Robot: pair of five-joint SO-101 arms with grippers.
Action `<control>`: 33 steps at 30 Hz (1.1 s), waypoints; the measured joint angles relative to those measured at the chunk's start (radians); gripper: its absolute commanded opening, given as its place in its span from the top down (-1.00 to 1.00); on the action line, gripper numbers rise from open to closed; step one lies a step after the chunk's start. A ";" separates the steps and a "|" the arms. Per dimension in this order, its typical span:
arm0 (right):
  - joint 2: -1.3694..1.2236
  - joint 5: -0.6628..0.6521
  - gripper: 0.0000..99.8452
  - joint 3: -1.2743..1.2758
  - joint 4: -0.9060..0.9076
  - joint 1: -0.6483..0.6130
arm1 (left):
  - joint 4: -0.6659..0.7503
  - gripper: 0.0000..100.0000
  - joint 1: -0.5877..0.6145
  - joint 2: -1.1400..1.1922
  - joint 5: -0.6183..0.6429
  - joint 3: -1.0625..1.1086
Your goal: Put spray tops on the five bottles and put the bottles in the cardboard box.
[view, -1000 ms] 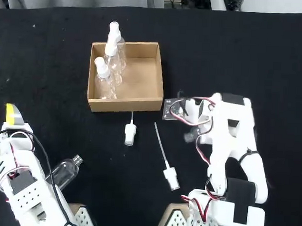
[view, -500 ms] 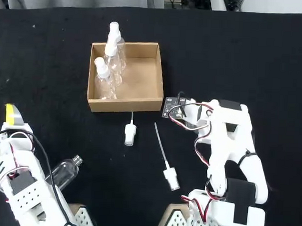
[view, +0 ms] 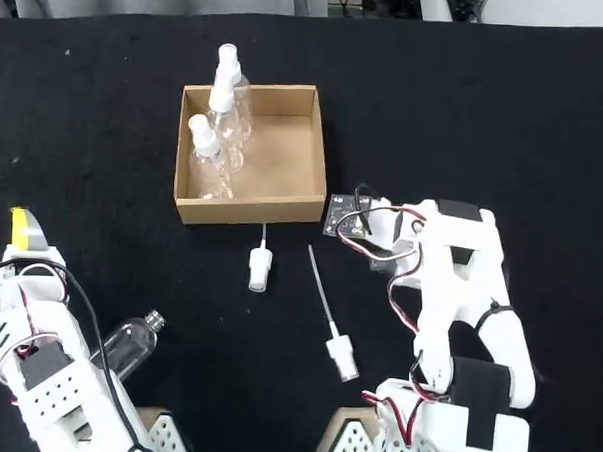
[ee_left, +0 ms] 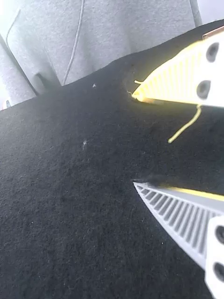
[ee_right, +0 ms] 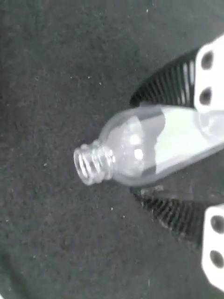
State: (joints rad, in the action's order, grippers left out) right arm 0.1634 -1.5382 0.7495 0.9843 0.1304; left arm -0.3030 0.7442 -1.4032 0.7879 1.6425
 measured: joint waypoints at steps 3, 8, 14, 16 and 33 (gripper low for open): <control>0.000 0.026 0.88 0.000 -0.003 0.000 | 0.000 0.50 0.000 0.000 0.000 0.000; 0.000 0.098 0.89 0.000 -0.003 0.000 | 0.000 0.50 0.000 0.000 0.000 0.000; 0.000 0.186 0.89 -0.002 0.021 0.000 | 0.000 0.50 0.000 0.000 0.000 0.000; 0.002 0.203 0.89 -0.008 0.061 0.000 | 0.000 0.50 0.000 0.000 0.000 0.000; 0.000 0.463 0.89 -0.262 0.471 0.000 | 0.000 0.50 0.000 0.000 0.000 0.000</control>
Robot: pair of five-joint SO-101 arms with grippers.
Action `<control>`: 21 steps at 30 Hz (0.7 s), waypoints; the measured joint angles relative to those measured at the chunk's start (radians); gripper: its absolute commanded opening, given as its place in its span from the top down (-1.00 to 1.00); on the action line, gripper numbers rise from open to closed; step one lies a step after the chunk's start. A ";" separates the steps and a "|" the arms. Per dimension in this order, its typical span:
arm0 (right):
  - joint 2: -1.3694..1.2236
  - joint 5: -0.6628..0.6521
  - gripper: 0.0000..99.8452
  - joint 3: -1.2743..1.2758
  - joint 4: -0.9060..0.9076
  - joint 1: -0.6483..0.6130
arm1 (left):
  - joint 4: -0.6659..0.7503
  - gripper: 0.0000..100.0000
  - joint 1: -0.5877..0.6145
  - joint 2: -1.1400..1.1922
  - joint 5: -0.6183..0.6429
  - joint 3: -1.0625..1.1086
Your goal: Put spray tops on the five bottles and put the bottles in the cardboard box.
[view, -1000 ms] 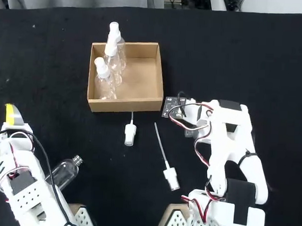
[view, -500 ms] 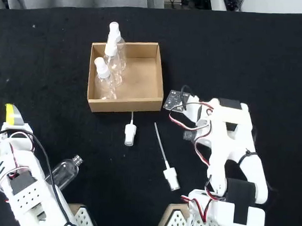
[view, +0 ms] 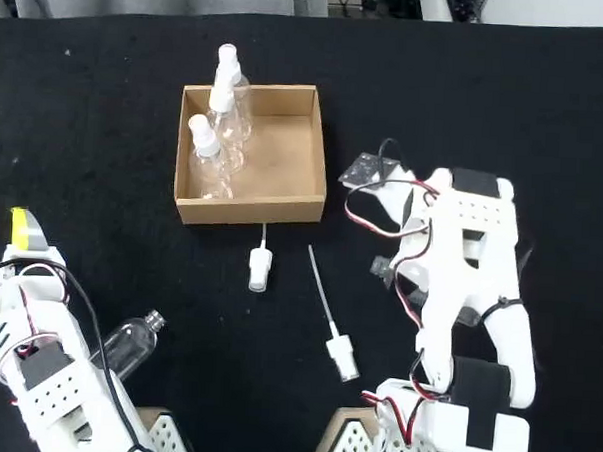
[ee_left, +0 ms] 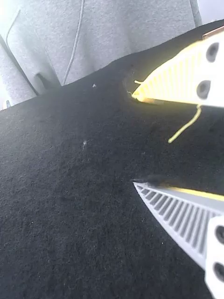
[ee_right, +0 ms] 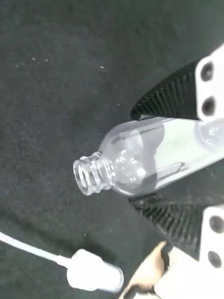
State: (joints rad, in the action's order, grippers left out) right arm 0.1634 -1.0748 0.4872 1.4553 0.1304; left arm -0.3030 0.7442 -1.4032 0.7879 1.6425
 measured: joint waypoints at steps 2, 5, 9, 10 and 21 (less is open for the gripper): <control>0.000 0.025 0.89 -0.028 0.043 0.000 | 0.000 0.50 0.000 0.000 0.000 0.000; 0.000 0.072 0.89 -0.068 0.095 0.000 | 0.000 0.50 0.000 0.000 0.000 0.000; 0.002 0.124 0.89 -0.109 0.138 0.000 | 0.000 0.50 0.000 0.000 0.000 0.000; 0.009 0.137 0.89 -0.110 0.143 0.000 | 0.000 0.50 0.000 0.000 0.000 0.000; 0.252 0.322 0.89 -0.112 0.153 0.000 | 0.000 0.50 0.000 0.000 0.000 0.000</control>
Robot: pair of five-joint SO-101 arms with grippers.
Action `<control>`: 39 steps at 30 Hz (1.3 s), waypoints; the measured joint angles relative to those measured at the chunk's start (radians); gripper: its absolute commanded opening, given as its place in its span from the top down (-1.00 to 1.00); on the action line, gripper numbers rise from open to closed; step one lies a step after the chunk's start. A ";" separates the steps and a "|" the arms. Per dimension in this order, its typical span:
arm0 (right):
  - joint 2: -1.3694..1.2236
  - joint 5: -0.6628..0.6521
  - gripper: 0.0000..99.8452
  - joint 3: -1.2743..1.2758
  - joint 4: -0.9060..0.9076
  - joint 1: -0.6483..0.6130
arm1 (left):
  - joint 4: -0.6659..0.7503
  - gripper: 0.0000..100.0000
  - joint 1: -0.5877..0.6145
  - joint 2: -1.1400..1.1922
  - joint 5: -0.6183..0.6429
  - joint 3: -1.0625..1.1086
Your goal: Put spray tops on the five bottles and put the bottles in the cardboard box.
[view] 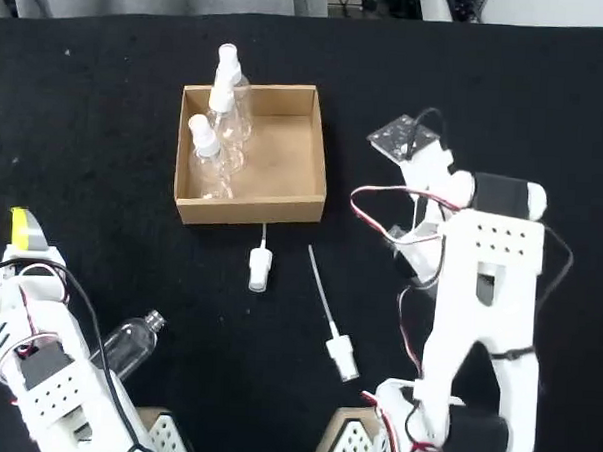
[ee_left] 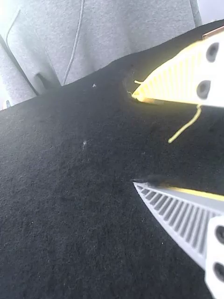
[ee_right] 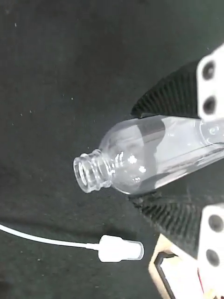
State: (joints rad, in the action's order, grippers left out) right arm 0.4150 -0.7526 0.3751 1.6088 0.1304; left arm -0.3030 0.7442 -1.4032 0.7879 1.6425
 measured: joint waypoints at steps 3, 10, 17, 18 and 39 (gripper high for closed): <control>0.026 0.040 0.89 0.000 0.000 -0.029 | 0.000 0.50 0.000 0.000 0.000 0.000; 0.129 0.215 0.89 0.000 -0.051 -0.141 | 0.000 0.50 0.000 0.000 0.000 0.000; 0.144 0.362 0.89 0.000 -0.149 -0.187 | 0.000 0.50 0.000 0.000 0.000 0.000; 0.144 0.373 0.89 0.002 -0.169 -0.195 | 0.000 0.50 0.000 0.000 0.000 0.000; 0.144 0.491 0.89 0.250 -0.417 -0.213 | 0.000 0.50 -0.060 0.000 -0.048 0.000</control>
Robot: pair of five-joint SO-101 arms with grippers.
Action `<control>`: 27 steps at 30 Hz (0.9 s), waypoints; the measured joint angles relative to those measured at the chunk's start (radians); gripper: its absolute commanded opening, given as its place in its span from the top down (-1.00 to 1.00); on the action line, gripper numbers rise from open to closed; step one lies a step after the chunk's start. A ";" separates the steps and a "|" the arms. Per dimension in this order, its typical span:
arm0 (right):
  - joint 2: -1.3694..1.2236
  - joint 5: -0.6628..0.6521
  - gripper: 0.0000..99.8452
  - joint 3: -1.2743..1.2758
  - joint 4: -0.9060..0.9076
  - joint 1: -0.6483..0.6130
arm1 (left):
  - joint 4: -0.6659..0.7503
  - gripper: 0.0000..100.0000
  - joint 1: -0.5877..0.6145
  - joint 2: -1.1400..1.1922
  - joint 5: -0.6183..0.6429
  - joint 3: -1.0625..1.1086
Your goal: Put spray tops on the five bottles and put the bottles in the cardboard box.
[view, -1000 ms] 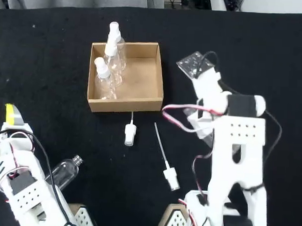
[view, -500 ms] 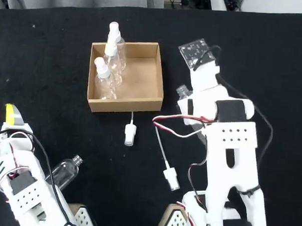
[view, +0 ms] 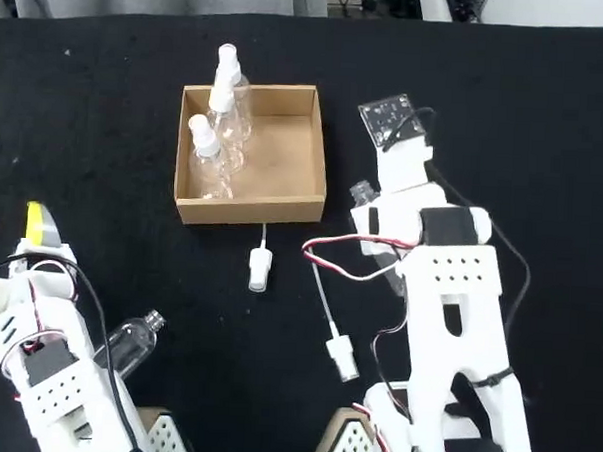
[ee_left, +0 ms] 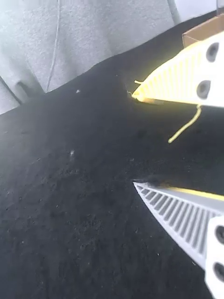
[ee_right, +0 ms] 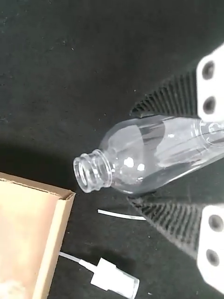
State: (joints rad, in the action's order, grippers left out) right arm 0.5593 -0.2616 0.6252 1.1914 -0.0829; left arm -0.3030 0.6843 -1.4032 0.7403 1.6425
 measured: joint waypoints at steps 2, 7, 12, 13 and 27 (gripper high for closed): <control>0.000 0.025 0.89 0.026 -0.028 0.006 | 0.000 0.50 -0.020 0.000 -0.023 0.000; 0.000 0.052 0.89 0.117 -0.123 0.052 | 0.000 0.50 -0.083 0.000 -0.074 -0.005; 0.000 0.052 0.89 0.170 -0.207 0.057 | 0.000 0.50 -0.097 0.000 -0.087 -0.081; 0.000 0.055 0.89 0.180 -0.224 0.057 | 0.000 0.50 -0.097 0.000 -0.087 -0.098; 0.000 0.124 0.89 0.245 -0.330 0.060 | 0.000 0.50 -0.173 0.000 -0.087 -0.230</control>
State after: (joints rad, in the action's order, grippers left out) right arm 0.5593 -0.1373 0.8707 0.8615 -0.0230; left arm -0.3030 0.5109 -1.4032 0.6529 1.4124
